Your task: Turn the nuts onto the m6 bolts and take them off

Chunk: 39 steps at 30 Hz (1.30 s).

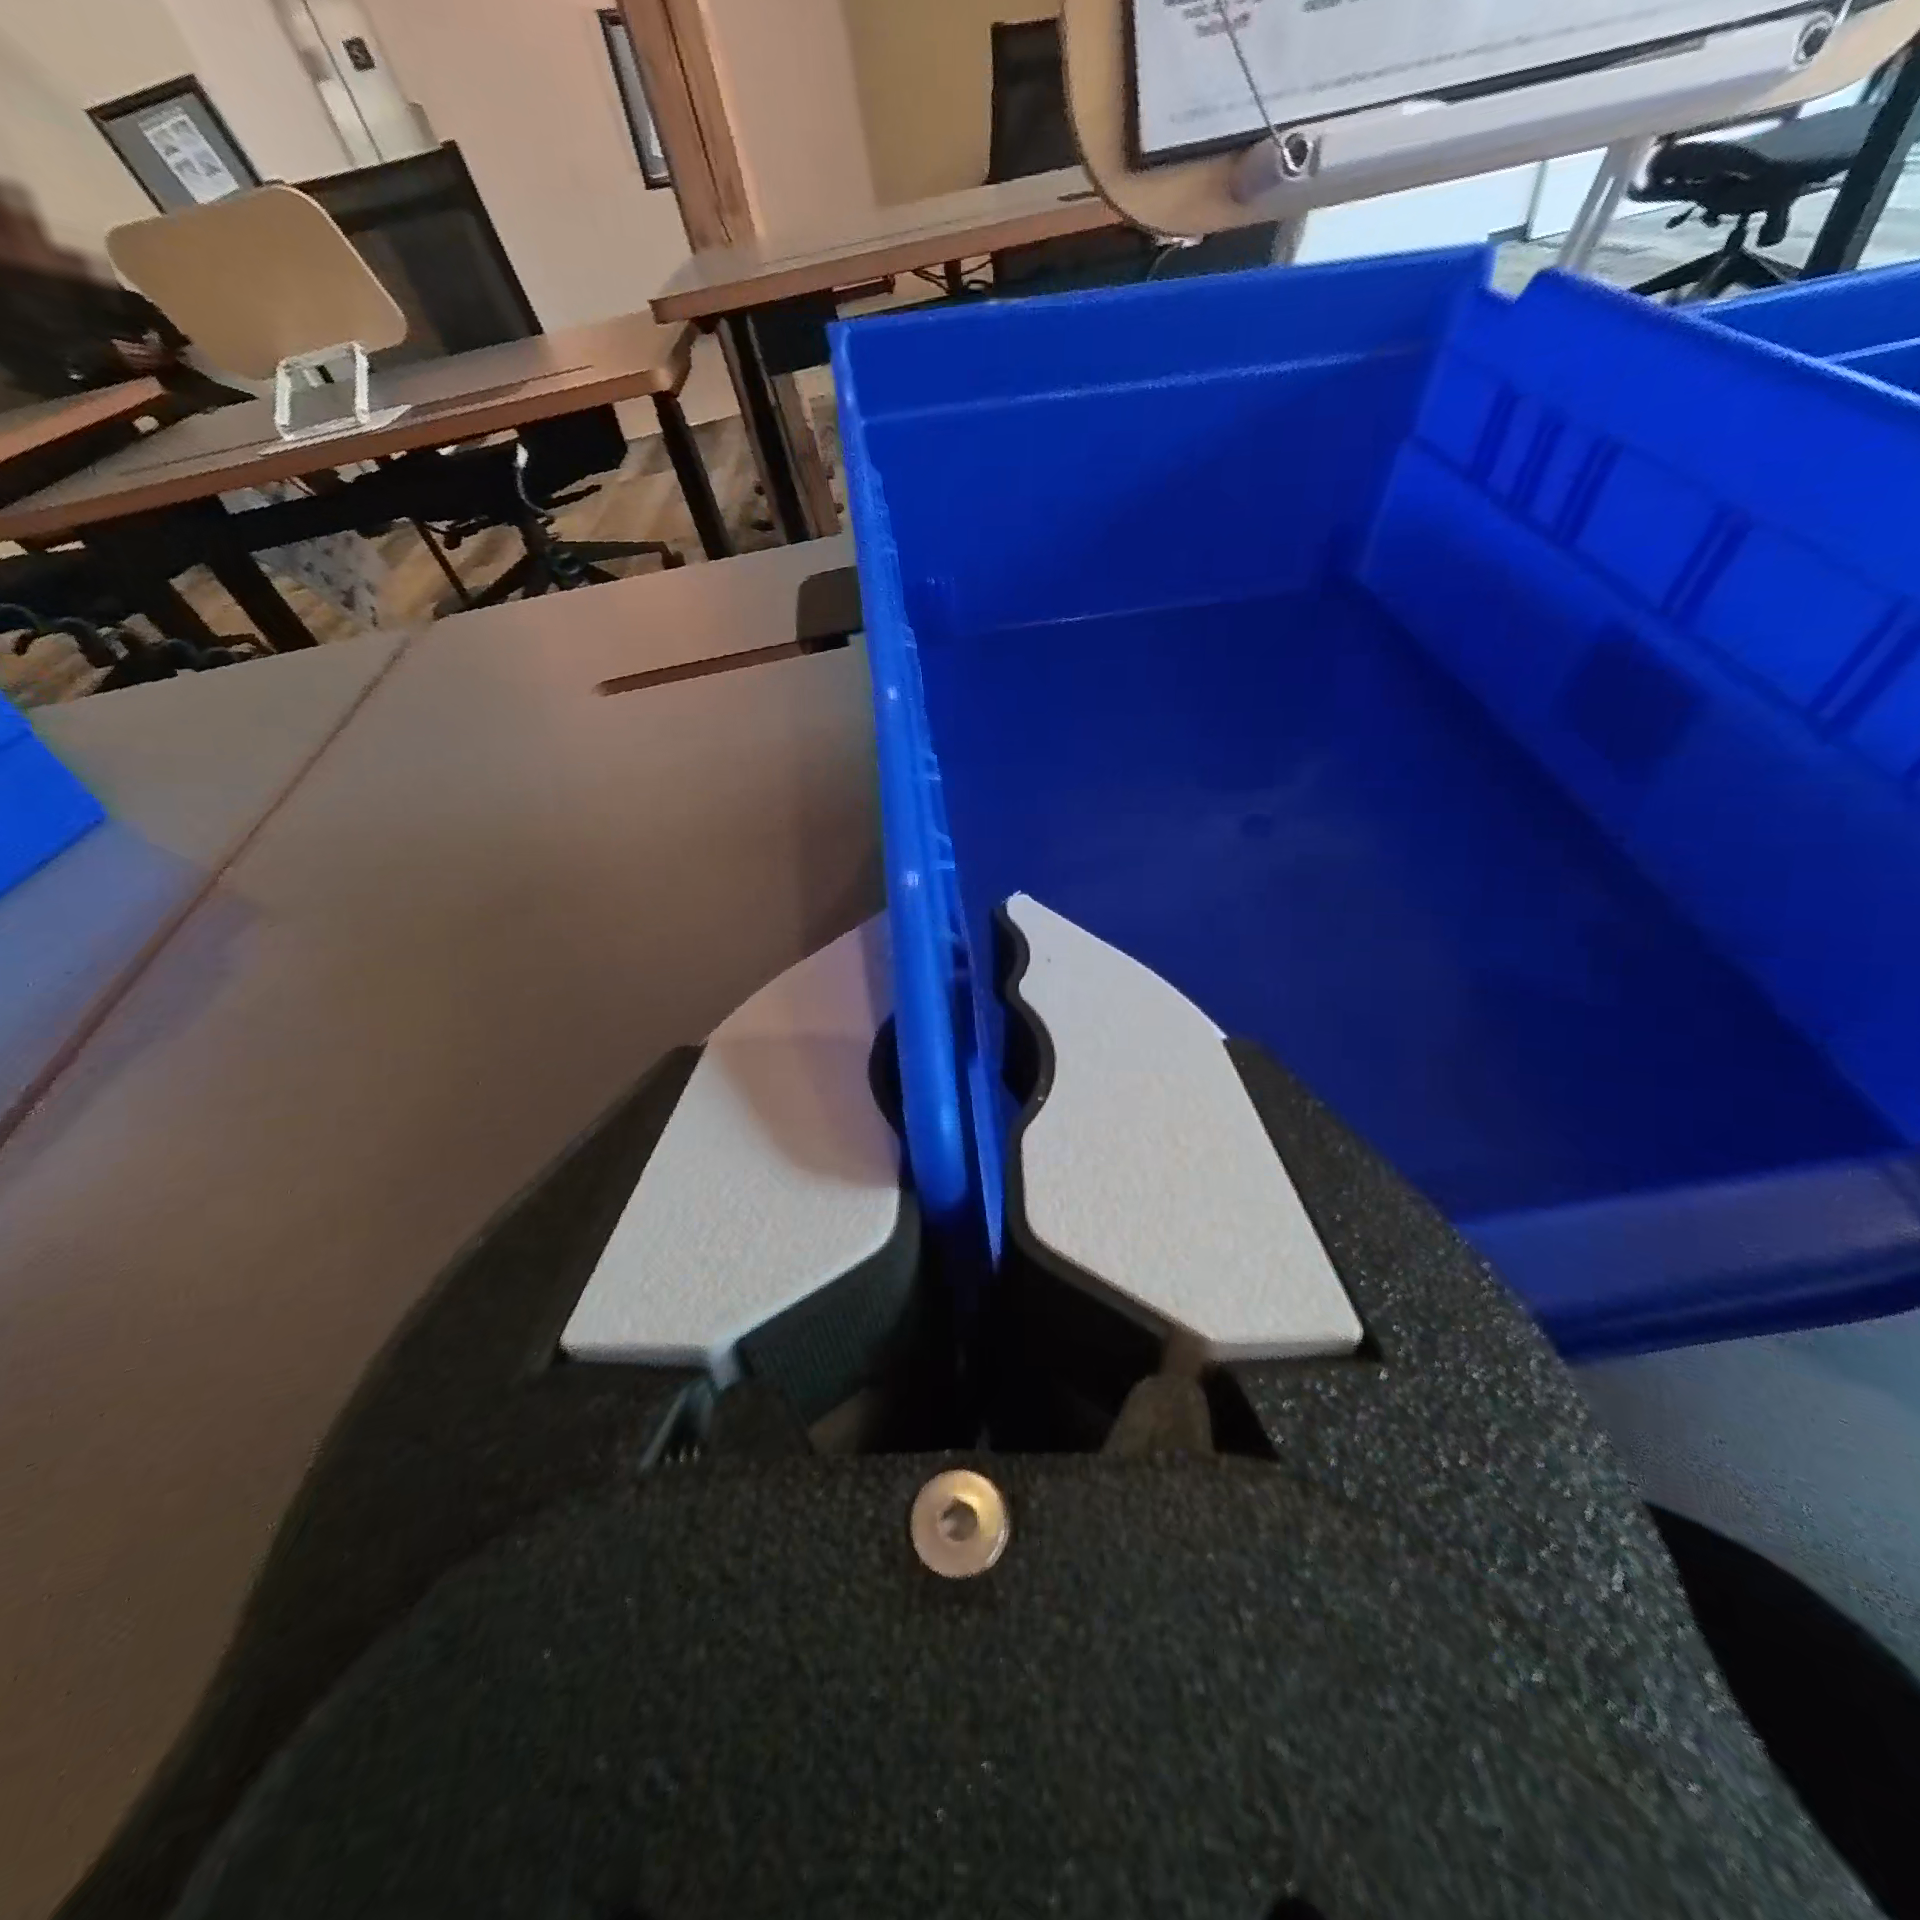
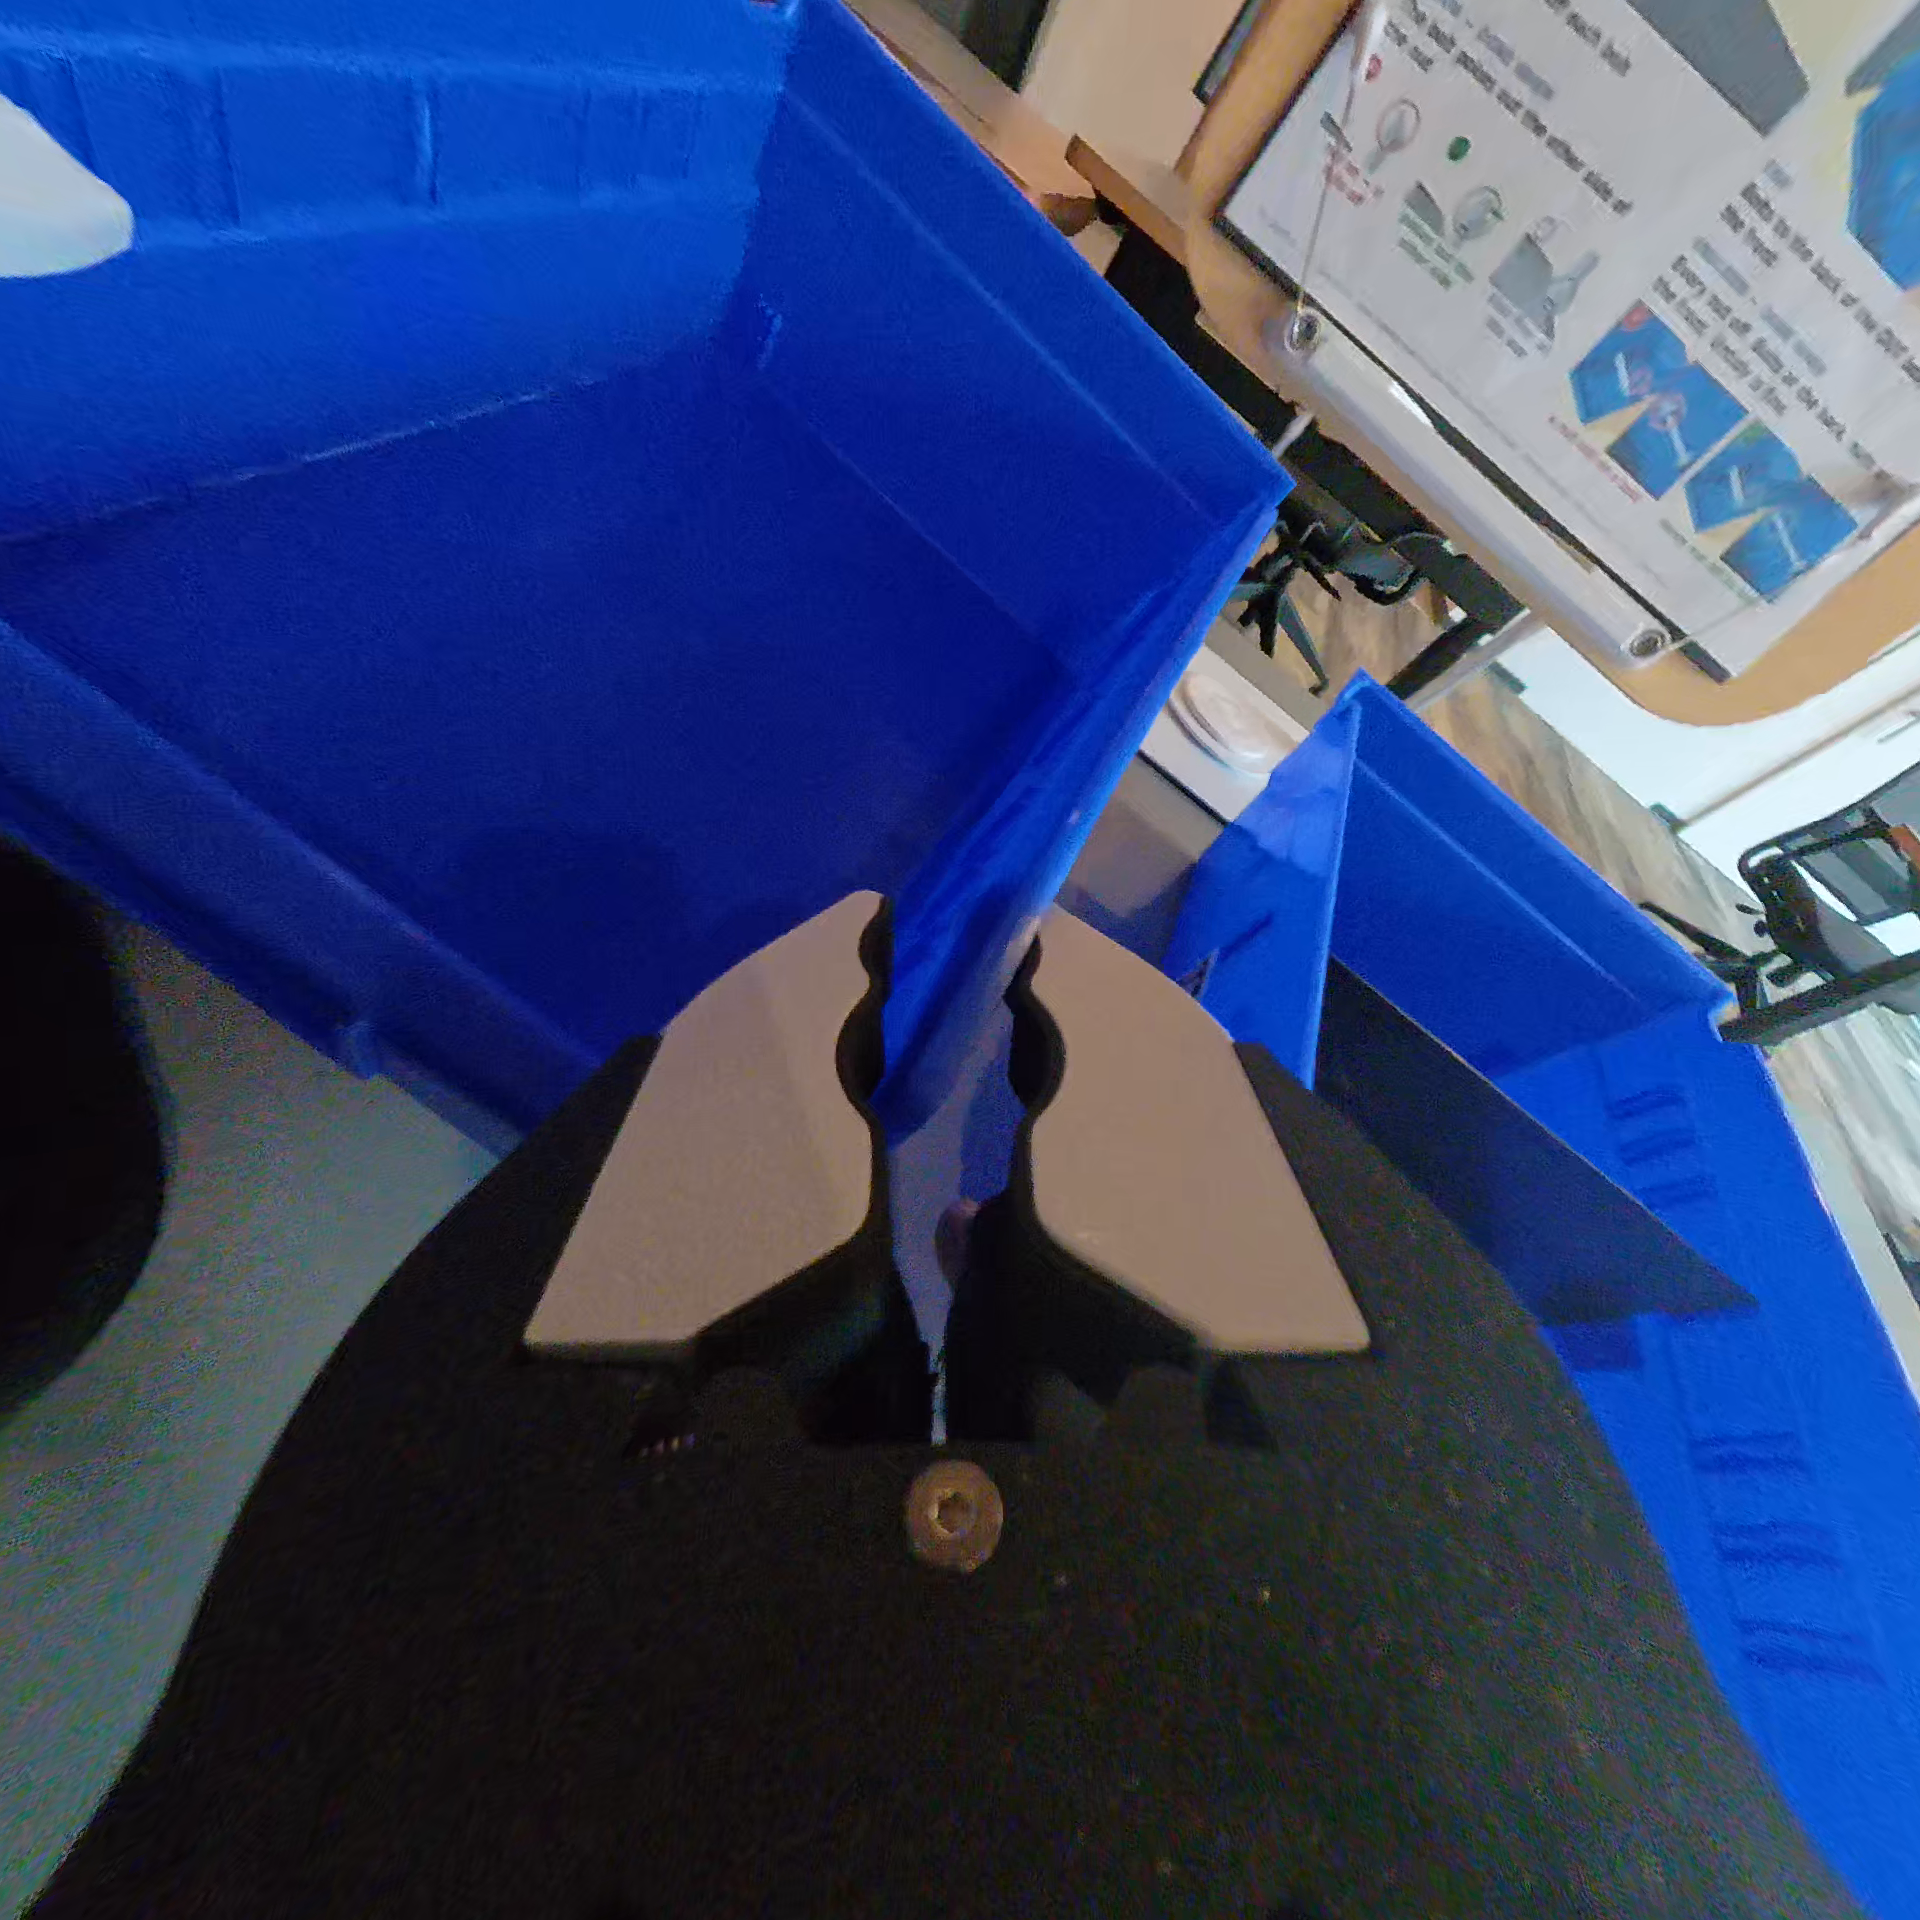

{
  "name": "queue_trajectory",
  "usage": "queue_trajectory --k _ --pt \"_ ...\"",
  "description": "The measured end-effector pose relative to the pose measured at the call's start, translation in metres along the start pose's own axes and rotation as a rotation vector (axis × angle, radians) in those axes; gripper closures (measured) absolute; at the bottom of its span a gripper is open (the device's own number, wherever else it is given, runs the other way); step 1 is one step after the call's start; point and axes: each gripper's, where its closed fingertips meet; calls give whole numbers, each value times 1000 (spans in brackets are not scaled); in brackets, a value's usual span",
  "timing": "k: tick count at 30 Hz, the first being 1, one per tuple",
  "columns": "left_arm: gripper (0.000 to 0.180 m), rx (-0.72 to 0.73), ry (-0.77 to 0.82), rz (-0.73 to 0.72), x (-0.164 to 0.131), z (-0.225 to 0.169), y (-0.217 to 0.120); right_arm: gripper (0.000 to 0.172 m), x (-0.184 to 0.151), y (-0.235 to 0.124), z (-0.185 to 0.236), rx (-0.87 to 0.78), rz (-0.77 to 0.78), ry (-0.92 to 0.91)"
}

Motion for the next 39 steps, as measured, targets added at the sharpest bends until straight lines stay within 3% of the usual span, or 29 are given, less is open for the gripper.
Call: queue_trajectory --k 11,29,32,35,39 --pt "166 -29 27 47 -14 -31 11 155 -28 -3 -18 -60 54 -17" --pt "155 -23 133 165 -32 -42 28 147 -43 10 -34 -186 160 -185" --pt "150 -18 133 115 -25 -38 26 142 -37 6 -34 -199 104 -198" --pt "144 -10 152 -1 -7 -31 17 127 -18 -9 -42 -277 10 -231" --pt "123 -21 162 -42 3 -26 3 116 -4 -31 -47 -198 -133 -61"
Point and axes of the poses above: each gripper's, where its closed fingertips meet, y out along the fingers, x out of its top, z = x × y across the jaws, and after that the axes turned 13 degrees about -y, right-handed
